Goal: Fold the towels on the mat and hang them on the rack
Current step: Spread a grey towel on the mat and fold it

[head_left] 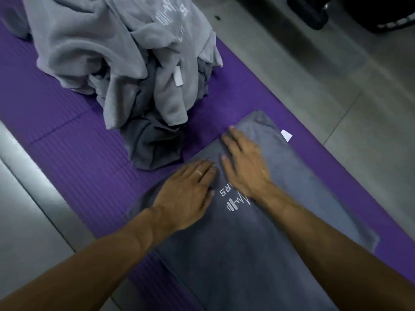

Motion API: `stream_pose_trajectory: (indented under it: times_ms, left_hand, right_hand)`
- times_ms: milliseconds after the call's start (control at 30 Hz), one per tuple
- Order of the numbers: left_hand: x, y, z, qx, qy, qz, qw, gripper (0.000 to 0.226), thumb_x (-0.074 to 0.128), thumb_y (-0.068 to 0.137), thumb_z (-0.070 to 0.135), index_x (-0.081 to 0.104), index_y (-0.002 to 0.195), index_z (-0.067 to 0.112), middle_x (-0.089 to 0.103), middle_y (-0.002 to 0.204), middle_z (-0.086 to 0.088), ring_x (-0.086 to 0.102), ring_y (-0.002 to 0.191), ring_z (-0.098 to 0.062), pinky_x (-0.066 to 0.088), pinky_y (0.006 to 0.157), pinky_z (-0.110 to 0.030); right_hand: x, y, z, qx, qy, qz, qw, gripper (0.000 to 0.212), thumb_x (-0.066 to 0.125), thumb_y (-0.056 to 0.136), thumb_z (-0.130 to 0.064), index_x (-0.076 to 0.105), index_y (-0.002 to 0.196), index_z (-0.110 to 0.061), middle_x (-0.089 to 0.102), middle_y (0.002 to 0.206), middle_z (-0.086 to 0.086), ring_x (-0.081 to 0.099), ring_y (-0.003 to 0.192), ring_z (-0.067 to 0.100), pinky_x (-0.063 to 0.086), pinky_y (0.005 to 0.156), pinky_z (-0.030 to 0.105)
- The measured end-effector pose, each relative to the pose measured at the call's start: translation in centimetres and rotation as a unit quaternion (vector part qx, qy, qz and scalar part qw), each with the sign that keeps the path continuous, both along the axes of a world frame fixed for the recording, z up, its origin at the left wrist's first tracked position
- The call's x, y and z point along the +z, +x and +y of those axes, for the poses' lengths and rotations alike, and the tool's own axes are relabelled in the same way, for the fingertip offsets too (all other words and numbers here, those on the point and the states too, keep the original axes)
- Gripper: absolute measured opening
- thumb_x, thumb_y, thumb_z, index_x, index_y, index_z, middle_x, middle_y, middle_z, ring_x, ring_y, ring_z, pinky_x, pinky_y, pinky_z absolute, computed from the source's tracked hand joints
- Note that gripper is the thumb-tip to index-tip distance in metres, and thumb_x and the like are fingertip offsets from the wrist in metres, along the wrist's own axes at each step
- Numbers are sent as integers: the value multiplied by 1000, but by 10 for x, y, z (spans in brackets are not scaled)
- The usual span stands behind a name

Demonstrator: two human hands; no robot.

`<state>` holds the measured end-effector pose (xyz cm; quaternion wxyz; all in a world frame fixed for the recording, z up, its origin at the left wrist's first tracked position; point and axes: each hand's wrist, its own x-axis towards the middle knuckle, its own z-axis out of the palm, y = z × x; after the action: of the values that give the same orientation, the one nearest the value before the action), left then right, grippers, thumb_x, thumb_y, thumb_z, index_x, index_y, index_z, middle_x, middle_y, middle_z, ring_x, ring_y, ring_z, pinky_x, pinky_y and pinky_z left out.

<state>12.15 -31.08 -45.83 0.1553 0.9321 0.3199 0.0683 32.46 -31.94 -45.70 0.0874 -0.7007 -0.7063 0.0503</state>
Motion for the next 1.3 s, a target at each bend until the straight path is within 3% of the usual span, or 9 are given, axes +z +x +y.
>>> stream_pose_trajectory:
  times_ms: [100, 300, 433, 533, 733, 900, 1000, 1167, 1300]
  left_hand:
    - [-17, 2, -2, 8, 11, 72, 997, 72, 30, 93, 54, 33, 148, 7, 29, 155, -14, 20, 146, -30, 14, 118, -45]
    - [-12, 4, -1, 23, 5, 93, 995, 89, 36, 81, 69, 32, 149, 11, 25, 157, -14, 12, 148, -31, 14, 117, -51]
    - [1, 40, -6, 1, 29, 4, 1000, 73, 52, 71, 53, 55, 125, 4, 50, 137, -12, 29, 141, -30, 13, 117, -55]
    - [-2, 73, -23, -42, 10, 7, 999, 75, 32, 87, 52, 37, 144, 3, 38, 150, -15, 24, 145, -27, 14, 120, -47]
    - [-13, 74, -26, -48, 31, 108, 993, 113, 27, 75, 85, 14, 152, 3, 12, 160, -16, 4, 149, -29, 5, 119, -52]
    - [-5, 100, -69, -75, 38, 22, 996, 85, 49, 78, 47, 33, 145, -2, 35, 151, -20, 24, 144, -33, 16, 116, -57]
    - [-11, 113, -102, -62, 26, 36, 997, 83, 38, 87, 55, 31, 146, -2, 32, 153, -20, 21, 146, -30, 15, 117, -54]
    - [-12, 114, -105, -57, 31, 140, 988, 112, 18, 76, 84, 10, 152, 2, 7, 161, -17, 0, 149, -27, 4, 119, -53]
    - [-7, 128, -126, -52, 31, 83, 995, 94, 39, 78, 58, 23, 149, -2, 22, 156, -20, 15, 147, -33, 9, 117, -57]
  right_hand:
    - [-11, 25, 1, 44, -105, -59, 992, 66, 20, 94, -54, 16, 154, -26, 10, 162, -1, 5, 149, 16, 6, 121, 45]
    - [1, 102, 68, -166, -208, -90, 960, 70, 16, 97, -62, -4, 154, -28, -7, 163, 0, -6, 150, 20, -4, 119, 51]
    - [13, 67, 34, -144, -50, -29, 988, 64, 27, 100, -46, 20, 153, -12, 18, 160, 10, 14, 148, 27, 12, 120, 50]
    - [5, 37, -41, -130, 6, 50, 990, 56, 34, 97, -37, 39, 145, -7, 37, 151, 13, 32, 142, 28, 24, 116, 45]
    - [-6, 118, -103, -146, -153, -91, 973, 70, 14, 92, -59, 11, 154, -28, 7, 163, 0, 6, 149, 21, 6, 119, 51]
    - [-4, 100, -106, -180, -68, -43, 980, 63, 25, 96, -42, 30, 150, -12, 21, 159, 12, 18, 147, 31, 10, 118, 50]
    - [-13, 72, -154, -141, -43, 8, 989, 54, 33, 97, -33, 41, 145, -10, 32, 154, 14, 30, 143, 31, 21, 116, 50]
    - [-5, 167, -213, -231, -159, -83, 956, 70, 14, 92, -58, 14, 154, -26, 10, 162, 3, 10, 149, 25, 9, 118, 52]
    - [8, 186, -216, -239, -156, -95, 954, 71, 13, 93, -54, 13, 154, -18, 7, 162, 9, 5, 149, 28, 5, 119, 53]
